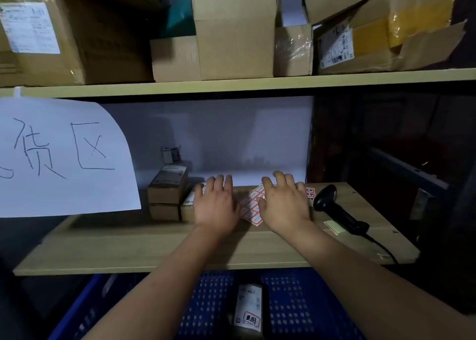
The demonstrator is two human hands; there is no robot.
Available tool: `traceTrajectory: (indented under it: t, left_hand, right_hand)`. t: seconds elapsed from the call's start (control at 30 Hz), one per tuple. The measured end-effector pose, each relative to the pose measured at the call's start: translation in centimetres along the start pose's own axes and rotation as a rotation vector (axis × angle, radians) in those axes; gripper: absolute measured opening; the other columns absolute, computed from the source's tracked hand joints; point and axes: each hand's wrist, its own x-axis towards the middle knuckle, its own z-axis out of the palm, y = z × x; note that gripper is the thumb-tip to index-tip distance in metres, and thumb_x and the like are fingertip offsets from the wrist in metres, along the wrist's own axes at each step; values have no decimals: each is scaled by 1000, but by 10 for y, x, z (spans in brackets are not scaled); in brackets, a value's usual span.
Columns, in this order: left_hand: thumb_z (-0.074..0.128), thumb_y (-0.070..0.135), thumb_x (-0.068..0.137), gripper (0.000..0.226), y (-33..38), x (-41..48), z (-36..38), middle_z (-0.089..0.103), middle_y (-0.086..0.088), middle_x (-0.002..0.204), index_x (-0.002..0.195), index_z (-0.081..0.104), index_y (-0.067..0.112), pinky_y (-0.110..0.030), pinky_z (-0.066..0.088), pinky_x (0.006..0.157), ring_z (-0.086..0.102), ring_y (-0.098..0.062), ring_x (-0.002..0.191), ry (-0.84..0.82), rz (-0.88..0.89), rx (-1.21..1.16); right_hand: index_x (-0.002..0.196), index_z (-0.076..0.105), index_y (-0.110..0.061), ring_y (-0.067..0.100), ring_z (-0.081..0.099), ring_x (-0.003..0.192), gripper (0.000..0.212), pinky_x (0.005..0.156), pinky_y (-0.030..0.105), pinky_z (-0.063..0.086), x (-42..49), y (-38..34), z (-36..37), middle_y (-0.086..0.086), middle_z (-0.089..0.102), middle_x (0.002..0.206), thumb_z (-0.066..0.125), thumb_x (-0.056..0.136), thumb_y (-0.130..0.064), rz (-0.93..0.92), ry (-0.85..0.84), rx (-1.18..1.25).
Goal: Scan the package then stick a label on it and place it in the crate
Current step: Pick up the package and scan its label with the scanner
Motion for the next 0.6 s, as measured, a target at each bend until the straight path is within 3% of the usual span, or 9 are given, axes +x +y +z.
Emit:
traceTrajectory:
  t: [0.23, 0.37, 0.47, 0.6]
  left_hand:
    - [46, 59, 97, 66, -28, -9, 38, 45, -15, 156, 147, 41, 17, -57, 31, 123, 38, -35, 150, -102, -156, -1]
    - [57, 54, 95, 52, -39, -20, 53, 55, -15, 139, 130, 50, 16, -63, 46, 103, 50, -39, 132, -93, -140, -66]
    - [69, 40, 89, 50, -44, -23, 60, 55, -18, 135, 128, 53, 14, -68, 52, 91, 48, -45, 127, -86, -107, -143]
    - [66, 40, 85, 48, -48, -27, 68, 56, -18, 135, 125, 56, 15, -64, 55, 86, 47, -48, 125, -18, -70, -207]
  right_hand:
    - [143, 53, -18, 34, 51, 131, 56, 105, 51, 40, 0, 13, 11, 13, 54, 147, 55, 92, -41, 0, -6, 11]
    - [142, 52, -19, 33, 52, 129, 55, 106, 52, 38, -4, 35, 20, 12, 55, 145, 52, 93, -43, 31, -10, 6]
    - [140, 54, -15, 34, 55, 125, 55, 102, 52, 41, -8, 61, 27, 14, 59, 138, 55, 91, -40, 113, 7, -5]
    - [140, 50, -13, 35, 55, 122, 59, 99, 50, 43, -15, 102, 34, 15, 59, 131, 60, 88, -38, 281, -7, -34]
